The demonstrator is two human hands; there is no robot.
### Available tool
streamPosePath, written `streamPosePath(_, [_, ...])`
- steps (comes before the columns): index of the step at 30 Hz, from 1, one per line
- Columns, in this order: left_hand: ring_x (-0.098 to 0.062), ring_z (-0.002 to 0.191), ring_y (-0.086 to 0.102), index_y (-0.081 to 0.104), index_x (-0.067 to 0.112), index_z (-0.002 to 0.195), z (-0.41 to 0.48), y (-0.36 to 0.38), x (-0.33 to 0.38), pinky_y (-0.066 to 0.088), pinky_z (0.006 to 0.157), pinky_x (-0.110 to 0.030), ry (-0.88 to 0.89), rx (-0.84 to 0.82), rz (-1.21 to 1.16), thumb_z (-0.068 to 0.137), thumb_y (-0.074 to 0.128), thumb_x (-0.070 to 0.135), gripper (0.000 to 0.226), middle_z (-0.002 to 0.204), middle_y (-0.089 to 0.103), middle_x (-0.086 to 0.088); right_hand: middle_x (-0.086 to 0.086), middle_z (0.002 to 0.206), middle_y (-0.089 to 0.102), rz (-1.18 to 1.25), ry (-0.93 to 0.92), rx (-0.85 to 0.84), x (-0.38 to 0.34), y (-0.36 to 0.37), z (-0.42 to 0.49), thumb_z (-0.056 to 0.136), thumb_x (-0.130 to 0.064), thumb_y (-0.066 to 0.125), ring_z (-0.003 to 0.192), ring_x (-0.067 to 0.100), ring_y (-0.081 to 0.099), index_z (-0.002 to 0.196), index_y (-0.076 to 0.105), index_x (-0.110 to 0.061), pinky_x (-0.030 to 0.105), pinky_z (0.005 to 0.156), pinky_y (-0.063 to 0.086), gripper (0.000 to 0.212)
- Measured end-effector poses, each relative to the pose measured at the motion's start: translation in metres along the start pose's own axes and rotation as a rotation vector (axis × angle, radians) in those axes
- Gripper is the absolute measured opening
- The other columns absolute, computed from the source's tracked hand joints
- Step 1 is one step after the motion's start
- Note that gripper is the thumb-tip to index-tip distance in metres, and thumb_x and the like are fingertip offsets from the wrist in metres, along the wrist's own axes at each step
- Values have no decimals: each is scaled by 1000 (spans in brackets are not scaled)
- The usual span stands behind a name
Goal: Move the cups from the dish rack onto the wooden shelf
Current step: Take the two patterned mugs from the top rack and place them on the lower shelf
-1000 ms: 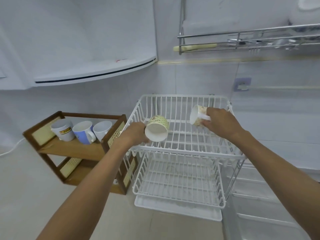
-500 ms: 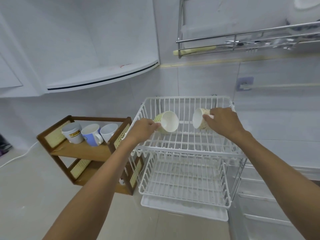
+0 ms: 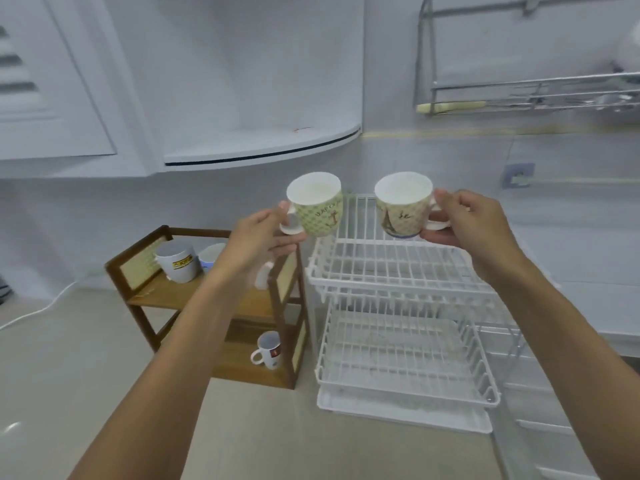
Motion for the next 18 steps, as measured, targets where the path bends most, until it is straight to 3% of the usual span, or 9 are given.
streamPosePath(3, [-28, 96, 77, 64, 4, 109, -26, -68, 4, 63, 77, -30, -2, 29, -32, 99, 62, 42, 39, 110, 76, -15, 13, 89, 76, 120, -4, -29, -19, 51, -39, 98, -34, 64, 79, 31, 79, 77, 58, -9, 38, 69, 65, 33])
streamPosePath(7, [-29, 97, 77, 67, 5, 112, -66, -166, -11, 63, 81, -35, -29, 125, 7, 100, 60, 40, 38, 114, 76, -11, -7, 67, 75, 177, 43, -155, -17, 134, -91, 100, -32, 63, 82, 25, 80, 85, 59, -7, 35, 70, 65, 29])
streamPosePath(11, [-25, 94, 78, 69, 10, 106, -104, -246, -47, 61, 81, -35, -96, 244, 122, 99, 61, 42, 33, 103, 79, -6, 5, 82, 79, 188, 178, -267, 18, 217, -137, 101, -29, 62, 74, 30, 79, 83, 59, -5, 27, 61, 63, 30])
streamPosePath(13, [-24, 90, 78, 68, 12, 92, -116, -271, -75, 60, 77, -32, -132, 305, 182, 98, 64, 38, 27, 96, 80, -2, 12, 88, 78, 173, 274, -303, 45, 248, -156, 100, -28, 62, 73, 32, 79, 86, 58, 3, 27, 60, 63, 34])
streamPosePath(15, [-24, 87, 79, 68, 13, 83, -125, -296, -109, 60, 76, -32, -183, 359, 203, 99, 65, 33, 25, 95, 79, -6, 15, 94, 77, 140, 382, -345, 75, 279, -174, 100, -27, 62, 77, 34, 79, 95, 55, 13, 29, 62, 64, 41])
streamPosePath(18, [-22, 83, 79, 70, 9, 89, -128, -318, -162, 62, 78, -37, -295, 396, 215, 98, 65, 35, 28, 102, 77, -14, 20, 107, 74, 147, 497, -373, 117, 312, -194, 100, -26, 63, 92, 35, 77, 93, 58, 10, 28, 65, 64, 37])
Point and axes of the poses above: each hand's wrist, its own z-axis towards the middle knuckle, its own y-axis out of the palm, x = y × z, the point moved 1 cm from there along z, towards the middle knuckle
